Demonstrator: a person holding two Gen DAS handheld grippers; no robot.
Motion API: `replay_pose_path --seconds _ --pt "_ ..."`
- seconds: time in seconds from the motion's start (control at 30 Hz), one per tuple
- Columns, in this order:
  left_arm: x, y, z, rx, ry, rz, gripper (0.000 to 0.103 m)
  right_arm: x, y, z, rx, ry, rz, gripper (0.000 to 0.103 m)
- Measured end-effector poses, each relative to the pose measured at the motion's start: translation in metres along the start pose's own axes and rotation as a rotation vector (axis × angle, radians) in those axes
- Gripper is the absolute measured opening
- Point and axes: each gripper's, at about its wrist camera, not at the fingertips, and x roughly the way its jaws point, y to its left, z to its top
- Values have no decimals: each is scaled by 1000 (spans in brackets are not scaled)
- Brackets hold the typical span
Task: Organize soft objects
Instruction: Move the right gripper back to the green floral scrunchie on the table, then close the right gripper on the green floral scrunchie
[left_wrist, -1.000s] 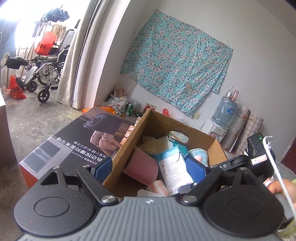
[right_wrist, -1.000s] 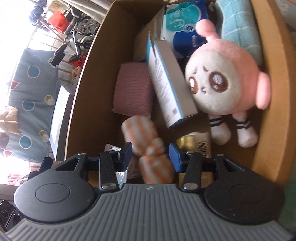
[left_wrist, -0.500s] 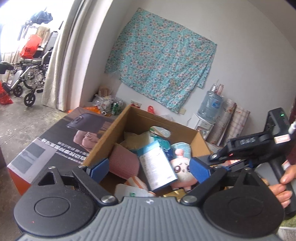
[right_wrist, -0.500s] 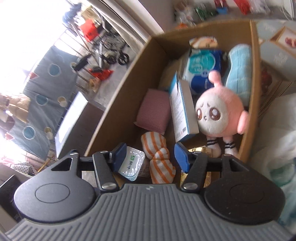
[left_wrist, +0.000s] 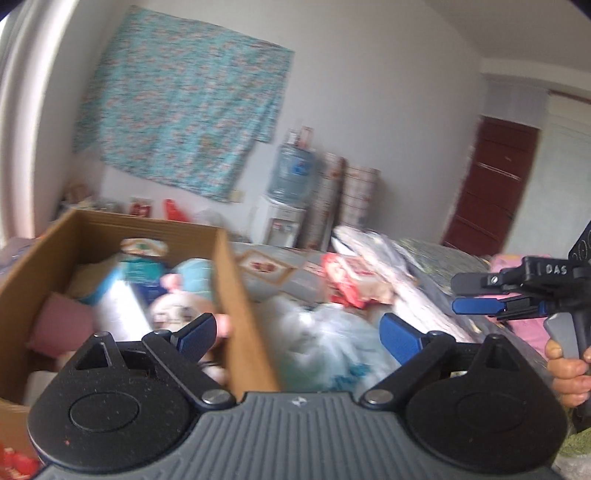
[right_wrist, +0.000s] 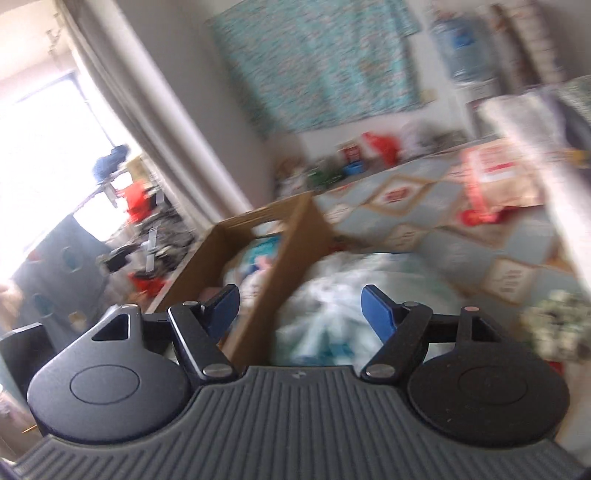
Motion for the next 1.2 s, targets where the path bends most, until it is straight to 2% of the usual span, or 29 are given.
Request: replay_pose_path --seconds 0.1,0.23,0.33,0.47,0.77,0.97,1.1,1.2 --pt "29 -39 -7 66 29 -90 96 -19 -31 -13 6 0 -117 73" --pt "68 -92 -22 168 70 -185 96 -34 -64 -28 -26 10 -205 73" --pt "100 -131 -36 270 119 -228 96 -37 -86 -36 -56 30 -262 73" --pt "137 -170 -53 393 168 -258 95 -33 -113 -38 -68 56 -297 66" --pt "195 -219 -80 526 269 -235 90 11 -157 -25 -64 133 -259 46" --pt "226 -233 -90 552 323 -211 74 45 -178 -20 -75 203 -236 32" --pt "246 -235 -97 559 373 -193 57 66 -190 -19 -87 248 -229 28" --pt "255 -233 -100 546 401 -185 57 78 -198 -22 -87 288 -222 23"
